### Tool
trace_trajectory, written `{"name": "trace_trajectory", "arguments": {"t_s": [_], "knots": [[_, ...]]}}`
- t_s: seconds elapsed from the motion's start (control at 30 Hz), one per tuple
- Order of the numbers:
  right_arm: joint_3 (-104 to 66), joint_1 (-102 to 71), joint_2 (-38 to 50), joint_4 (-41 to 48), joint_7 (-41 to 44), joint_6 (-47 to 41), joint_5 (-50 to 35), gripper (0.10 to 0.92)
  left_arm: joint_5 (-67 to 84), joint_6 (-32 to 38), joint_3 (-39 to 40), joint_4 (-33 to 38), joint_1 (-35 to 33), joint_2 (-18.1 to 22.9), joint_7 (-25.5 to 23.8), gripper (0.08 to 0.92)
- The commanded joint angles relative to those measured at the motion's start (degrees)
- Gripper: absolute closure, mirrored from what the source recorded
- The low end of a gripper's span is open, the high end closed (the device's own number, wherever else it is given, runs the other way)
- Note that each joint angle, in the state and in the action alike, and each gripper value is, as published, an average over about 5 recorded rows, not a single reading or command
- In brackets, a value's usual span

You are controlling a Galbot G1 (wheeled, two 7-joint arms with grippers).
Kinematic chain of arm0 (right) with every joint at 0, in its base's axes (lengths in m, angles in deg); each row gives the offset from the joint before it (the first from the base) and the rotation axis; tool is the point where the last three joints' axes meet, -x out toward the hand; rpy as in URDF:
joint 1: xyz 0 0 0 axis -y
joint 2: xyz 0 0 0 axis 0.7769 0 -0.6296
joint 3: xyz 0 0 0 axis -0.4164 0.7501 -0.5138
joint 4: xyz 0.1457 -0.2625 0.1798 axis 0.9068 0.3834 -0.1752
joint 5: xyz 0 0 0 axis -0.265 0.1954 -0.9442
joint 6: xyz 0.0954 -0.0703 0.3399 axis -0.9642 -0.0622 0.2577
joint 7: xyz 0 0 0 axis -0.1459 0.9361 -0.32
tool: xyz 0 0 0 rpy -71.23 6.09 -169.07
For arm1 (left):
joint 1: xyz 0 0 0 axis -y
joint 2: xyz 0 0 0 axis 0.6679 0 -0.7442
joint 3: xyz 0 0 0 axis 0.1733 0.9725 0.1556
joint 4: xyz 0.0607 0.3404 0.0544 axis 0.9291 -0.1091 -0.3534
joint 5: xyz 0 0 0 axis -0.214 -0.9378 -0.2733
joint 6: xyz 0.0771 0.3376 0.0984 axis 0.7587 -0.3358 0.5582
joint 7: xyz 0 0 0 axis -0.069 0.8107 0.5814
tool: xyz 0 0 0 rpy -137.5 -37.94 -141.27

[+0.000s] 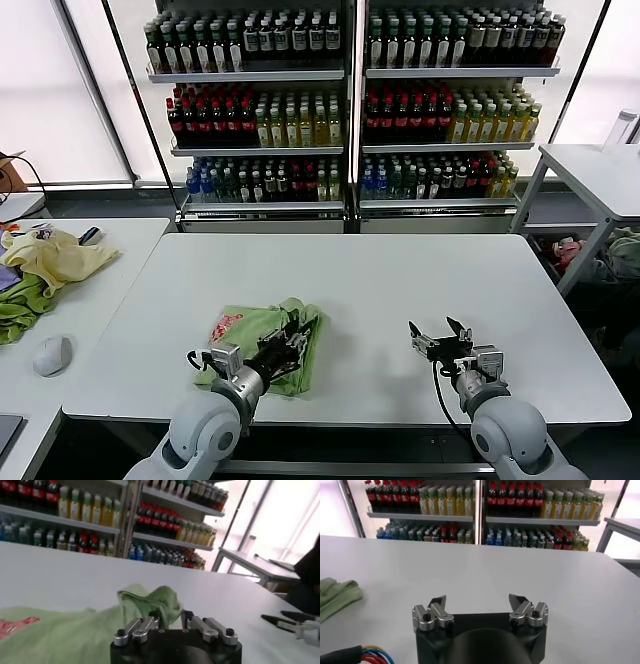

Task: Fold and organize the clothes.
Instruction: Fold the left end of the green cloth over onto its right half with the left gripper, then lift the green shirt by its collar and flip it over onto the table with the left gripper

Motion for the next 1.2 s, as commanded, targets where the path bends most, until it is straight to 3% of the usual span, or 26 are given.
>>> {"name": "trace_trajectory", "arguments": {"t_s": [0.03,0.2,0.43,0.57,0.83,1.2], "knots": [[0.1,0.1,-0.3,0.3,0.1,0.0,0.2,0.203,5.5,1.6,-10.4,13.7,-8.3,-5.6,-2.7,0.494],[0.4,0.3,-0.9,0.7,0.1,0.1,0.5,0.203,4.1,3.9,-19.9,7.8,-11.6,-9.2,-1.5,0.347],[0.6,0.4,-1.2,1.1,0.2,0.4,0.9,0.203,-0.1,6.5,-21.1,-7.9,-8.8,-10.5,-0.7,0.189],[0.5,0.2,-1.2,0.8,0.1,0.4,1.0,0.203,-0.4,6.4,-19.8,-12.4,-7.7,-9.3,-0.9,0.178],[0.1,-0.2,-1.0,-0.2,0.0,0.3,1.0,0.203,1.3,5.5,-17.2,-14.7,-7.3,-7.2,-2.4,0.177],[-0.2,-0.7,-1.3,-0.9,-0.1,0.2,1.3,0.203,9.0,4.3,-16.4,-9.0,-9.6,-5.7,-5.0,0.207]]}}
